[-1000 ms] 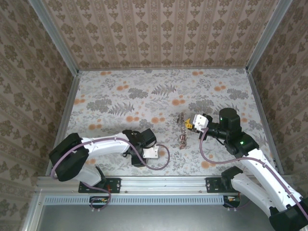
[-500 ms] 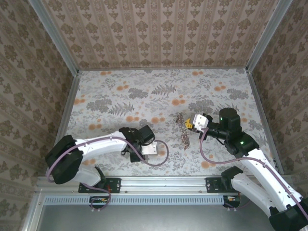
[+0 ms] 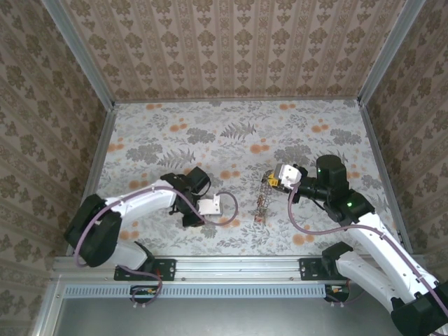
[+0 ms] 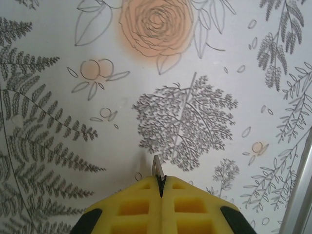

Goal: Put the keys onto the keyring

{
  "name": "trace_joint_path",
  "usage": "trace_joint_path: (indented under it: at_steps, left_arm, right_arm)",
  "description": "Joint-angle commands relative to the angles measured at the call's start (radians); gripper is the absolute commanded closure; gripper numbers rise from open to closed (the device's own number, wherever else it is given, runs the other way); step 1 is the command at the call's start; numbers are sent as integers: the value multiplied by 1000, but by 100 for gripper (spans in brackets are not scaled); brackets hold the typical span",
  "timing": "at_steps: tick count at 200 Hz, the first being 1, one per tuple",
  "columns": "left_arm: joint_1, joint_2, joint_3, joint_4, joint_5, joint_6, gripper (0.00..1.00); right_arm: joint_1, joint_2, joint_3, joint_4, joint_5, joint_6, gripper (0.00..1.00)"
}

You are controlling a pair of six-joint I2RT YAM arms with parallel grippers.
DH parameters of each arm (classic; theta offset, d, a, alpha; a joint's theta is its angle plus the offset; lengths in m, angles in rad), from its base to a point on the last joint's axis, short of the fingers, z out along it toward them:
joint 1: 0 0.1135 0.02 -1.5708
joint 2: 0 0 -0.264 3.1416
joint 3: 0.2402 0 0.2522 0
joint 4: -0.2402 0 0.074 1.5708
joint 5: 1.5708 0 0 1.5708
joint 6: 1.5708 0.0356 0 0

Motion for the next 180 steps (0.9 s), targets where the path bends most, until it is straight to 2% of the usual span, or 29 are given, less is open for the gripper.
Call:
trace_joint_path:
  at_steps: [1, 39, 64, 79, 90, 112, 122, 131, 148, 164, 180]
  left_arm:
    - [24, 51, 54, 11, 146, 67, 85]
    - [88, 131, 122, 10, 160, 74, 57]
    - [138, 87, 139, 21, 137, 24, 54]
    - [161, 25, 126, 28, 134, -27, 46]
    - [163, -24, 115, 39, 125, -113, 42]
    - [144, -75, 114, 72, 96, -473, 42]
    - [102, -91, 115, 70, 44, -629, 43]
    - [48, -106, 112, 65, -7, -717, 44]
    - [-33, -105, 113, 45, -63, -799, 45]
    - [-22, -38, 154, -39, -44, -792, 46]
    - [-29, 31, 196, -110, -130, -803, 51]
  right_arm:
    - [5, 1, 41, 11, -13, 20, 100]
    - [4, 22, 47, 15, -19, 22, 100]
    - [5, 27, 56, 4, -21, 19, 100]
    - [5, 25, 59, -5, -19, 17, 100]
    - [5, 23, 57, -4, -12, 21, 100]
    - [4, 29, 61, -10, 10, 31, 100]
    - [5, 30, 63, -9, 17, 35, 100]
    - [5, 34, 64, -8, 25, 38, 100]
    - [5, 44, 65, 1, 31, 42, 100]
    - [4, 52, 66, 11, 28, 46, 100]
    - [5, 58, 75, 7, 20, 47, 100]
